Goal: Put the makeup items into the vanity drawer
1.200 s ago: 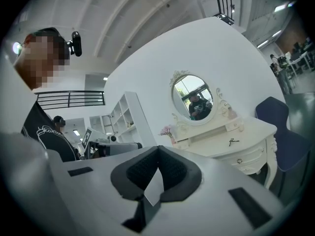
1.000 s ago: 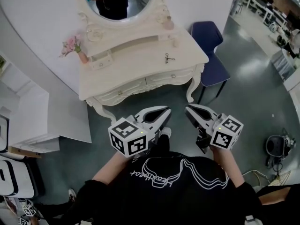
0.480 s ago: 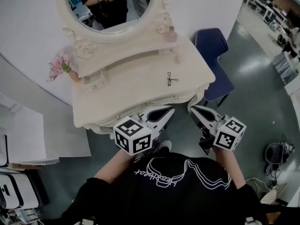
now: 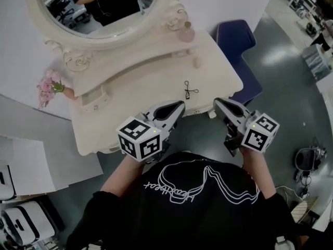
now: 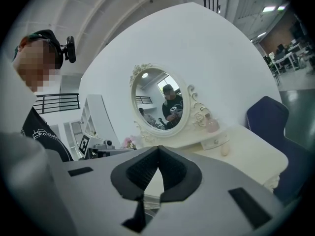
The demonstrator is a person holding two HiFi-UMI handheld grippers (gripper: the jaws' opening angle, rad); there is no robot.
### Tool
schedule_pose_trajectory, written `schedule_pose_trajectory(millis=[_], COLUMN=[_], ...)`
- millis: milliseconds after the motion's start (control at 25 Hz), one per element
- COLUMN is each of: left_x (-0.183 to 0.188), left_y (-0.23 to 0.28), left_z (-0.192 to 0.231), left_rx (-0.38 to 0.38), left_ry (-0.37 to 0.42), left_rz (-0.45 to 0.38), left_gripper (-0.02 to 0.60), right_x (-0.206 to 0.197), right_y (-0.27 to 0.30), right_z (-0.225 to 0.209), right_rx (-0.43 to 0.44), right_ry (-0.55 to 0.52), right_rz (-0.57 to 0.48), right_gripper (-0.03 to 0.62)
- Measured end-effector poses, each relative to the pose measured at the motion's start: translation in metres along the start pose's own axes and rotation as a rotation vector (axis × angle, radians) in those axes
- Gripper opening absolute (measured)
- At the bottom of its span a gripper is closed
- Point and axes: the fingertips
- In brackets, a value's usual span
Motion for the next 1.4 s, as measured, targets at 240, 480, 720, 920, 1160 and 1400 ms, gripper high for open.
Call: schedule_pose_trajectory(millis=[240,480,720,920,1160,1400], left_x=[-0.016,-0.035,-0.054,-0.076,-0.113,-0.143], left_y=[0.013,0.029,0.058,0.088,0.121,0.140], left_z=[0.027,0.045,0.066,0.084,0.107,0.123], left_rx=[0.026,0.064,0.124,0.165,0.227,0.281], left_ry=[0.003,0.002,-0.024,-0.062,-0.089,-0.097], left_rz=[0.051,0.101,0.166,0.226,0.321,0.403], left_gripper=[0.005,0.008,0.060,0.098,0.146,0.179], right_x=[-0.011,-0.019,-0.022,-0.027,-0.029,-0.038], right_y=[0.001,0.003,0.005,0.003,0.000,-0.006], right_z=[-0.019,-0.036,-0.070,-0.103,-0.142,-0.165], right_rx=[-0.042,-0.050,-0.050,-0.058,-0.072,-0.086], right_ry=[0.023,0.047,0.098,0.146,0.180,0.218], right_rz=[0.023,0.041,0.053,0.067,0.080,0.088], right_gripper=[0.005,0.005,0.005,0.005,0.005,0.005])
Point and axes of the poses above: the fingertips, and each gripper's own axes: y forward along the fingers, z to its left, x out of its top
